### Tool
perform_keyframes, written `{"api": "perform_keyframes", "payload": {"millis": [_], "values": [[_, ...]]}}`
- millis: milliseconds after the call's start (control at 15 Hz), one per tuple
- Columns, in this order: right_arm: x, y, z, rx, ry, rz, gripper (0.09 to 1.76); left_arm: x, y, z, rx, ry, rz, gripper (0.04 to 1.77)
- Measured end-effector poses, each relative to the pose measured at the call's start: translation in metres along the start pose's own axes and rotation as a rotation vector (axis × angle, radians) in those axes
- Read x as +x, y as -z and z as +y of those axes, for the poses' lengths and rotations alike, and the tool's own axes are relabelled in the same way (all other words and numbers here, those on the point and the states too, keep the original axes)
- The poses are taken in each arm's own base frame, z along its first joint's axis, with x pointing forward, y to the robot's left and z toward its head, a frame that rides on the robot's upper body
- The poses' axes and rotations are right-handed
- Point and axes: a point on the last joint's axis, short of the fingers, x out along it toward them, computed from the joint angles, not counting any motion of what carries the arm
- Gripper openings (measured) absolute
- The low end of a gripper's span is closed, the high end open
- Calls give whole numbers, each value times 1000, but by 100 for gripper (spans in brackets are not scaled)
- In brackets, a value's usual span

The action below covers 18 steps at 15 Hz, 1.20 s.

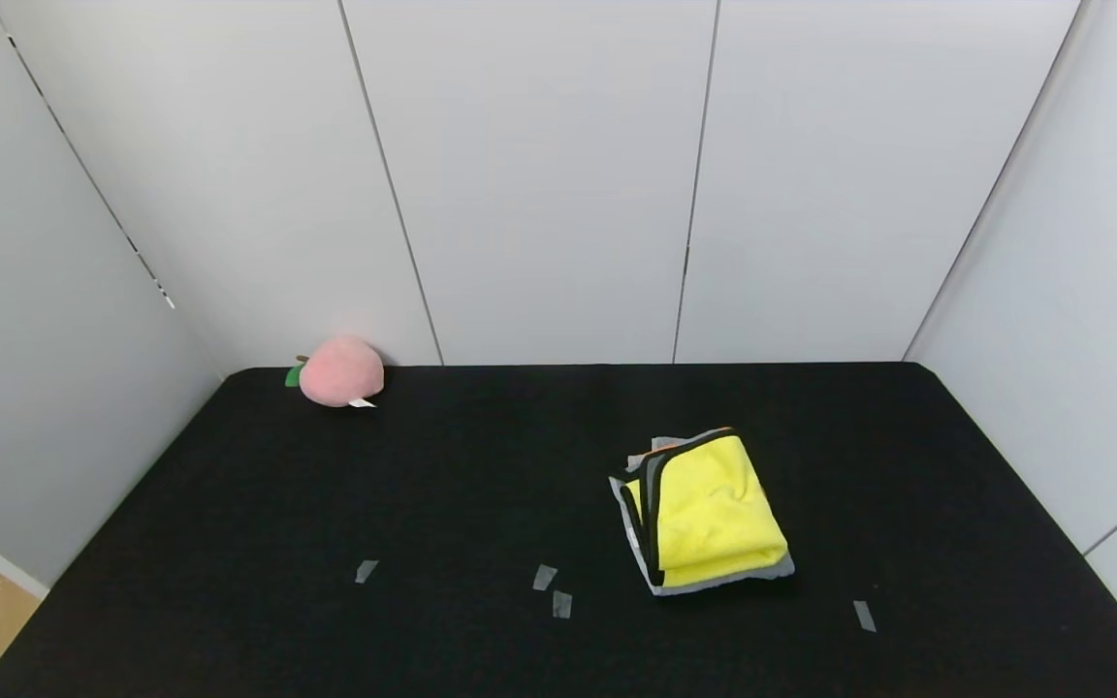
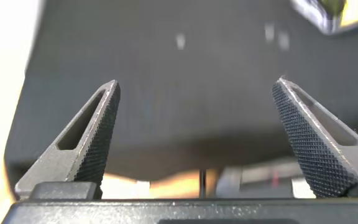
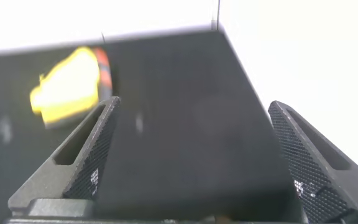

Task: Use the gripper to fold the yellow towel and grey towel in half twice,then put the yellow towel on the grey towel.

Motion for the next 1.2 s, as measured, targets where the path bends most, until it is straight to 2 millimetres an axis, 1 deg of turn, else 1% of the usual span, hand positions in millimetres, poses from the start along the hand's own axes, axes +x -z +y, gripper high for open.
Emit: {"api": "perform_keyframes", "payload": {"millis": [200,333,533,600,667,733,800,1200], "values": [[15,11,0,3,-15,-105,171,16,8,1,-17,-6,-51,172],[21,21,0,-19,-14,-102,171,25,12,2,-9,-13,-103,172],[28,39,-1,-73,-22,-71,171,39,21,4,12,-79,-220,172],[29,43,-1,-83,-48,-58,171,43,28,4,21,-94,-202,172],[30,48,-1,-102,-64,-28,171,46,34,4,25,-91,-161,172],[31,55,-2,-130,-72,27,171,47,37,4,20,-84,-144,172],[31,58,-2,-152,-93,51,171,47,38,4,17,-78,-141,172],[31,58,-2,-159,-106,52,171,48,39,4,-11,-78,-138,172]]}}
